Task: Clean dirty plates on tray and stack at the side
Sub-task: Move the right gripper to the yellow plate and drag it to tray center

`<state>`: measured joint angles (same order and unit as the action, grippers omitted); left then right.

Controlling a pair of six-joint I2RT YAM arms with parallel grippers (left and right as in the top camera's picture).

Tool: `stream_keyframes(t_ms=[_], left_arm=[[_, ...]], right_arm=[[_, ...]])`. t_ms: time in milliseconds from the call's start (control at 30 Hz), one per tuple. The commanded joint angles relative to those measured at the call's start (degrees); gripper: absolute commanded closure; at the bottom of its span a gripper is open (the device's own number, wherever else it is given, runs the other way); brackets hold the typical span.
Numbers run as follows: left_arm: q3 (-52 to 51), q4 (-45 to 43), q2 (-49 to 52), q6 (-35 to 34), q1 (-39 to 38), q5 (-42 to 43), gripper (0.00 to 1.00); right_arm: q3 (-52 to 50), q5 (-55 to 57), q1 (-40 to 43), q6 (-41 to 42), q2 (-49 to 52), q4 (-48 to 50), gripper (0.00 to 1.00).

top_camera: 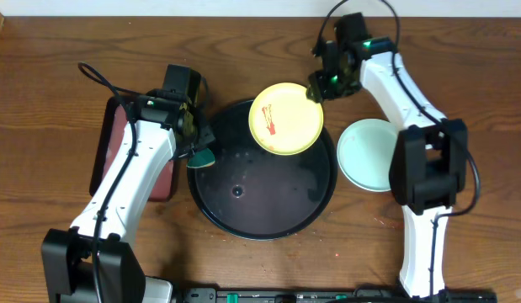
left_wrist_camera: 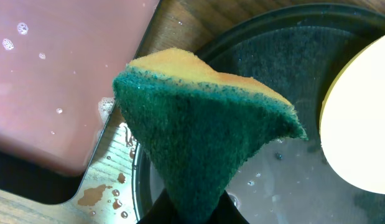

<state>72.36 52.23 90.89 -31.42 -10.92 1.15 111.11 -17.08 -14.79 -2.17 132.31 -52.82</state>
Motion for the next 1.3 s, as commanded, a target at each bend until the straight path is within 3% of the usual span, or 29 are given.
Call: stream_keyframes(t_ms=[0, 33, 200, 300, 467, 667, 800, 1267], left_arm=[[0.2, 0.3, 0.1, 1.0, 0.2, -0.1, 0.93], [0.2, 0.2, 0.1, 1.0, 0.2, -0.1, 0.93], [0.2, 0.3, 0.1, 1.0, 0.2, -0.1, 0.92], [0.2, 0.3, 0.1, 1.0, 0.2, -0.1, 0.93], [0.2, 0.2, 0.1, 1.0, 0.2, -0.1, 0.92], [0.2, 0.2, 0.1, 1.0, 0.2, -0.1, 0.93], [0.2, 0.2, 0.1, 1.0, 0.2, -0.1, 0.93], [0.2, 0.2, 0.1, 1.7, -0.1, -0.1, 0.93]], right_arm=[[1.8, -0.9, -0.8, -1.8, 1.4, -0.3, 0.51], [1.8, -0.7, -0.8, -1.8, 1.9, -0.4, 0.54], [1.8, -0.8, -0.8, -1.7, 2.4, -0.9, 0.88], [1.8, -0.7, -0.8, -0.4, 1.6, -1.2, 0.99], [1.9, -0.7, -1.0, 0.1, -1.6, -3.6, 0.99], [1.9, 1.5, -3.4, 10.0, -4.6, -9.9, 0.99], [-0.1, 2.0, -6.4, 12.0, -4.6, -13.2, 0.99], [-15.2, 0.1, -13.2, 12.4, -4.6, -9.2, 0.99]])
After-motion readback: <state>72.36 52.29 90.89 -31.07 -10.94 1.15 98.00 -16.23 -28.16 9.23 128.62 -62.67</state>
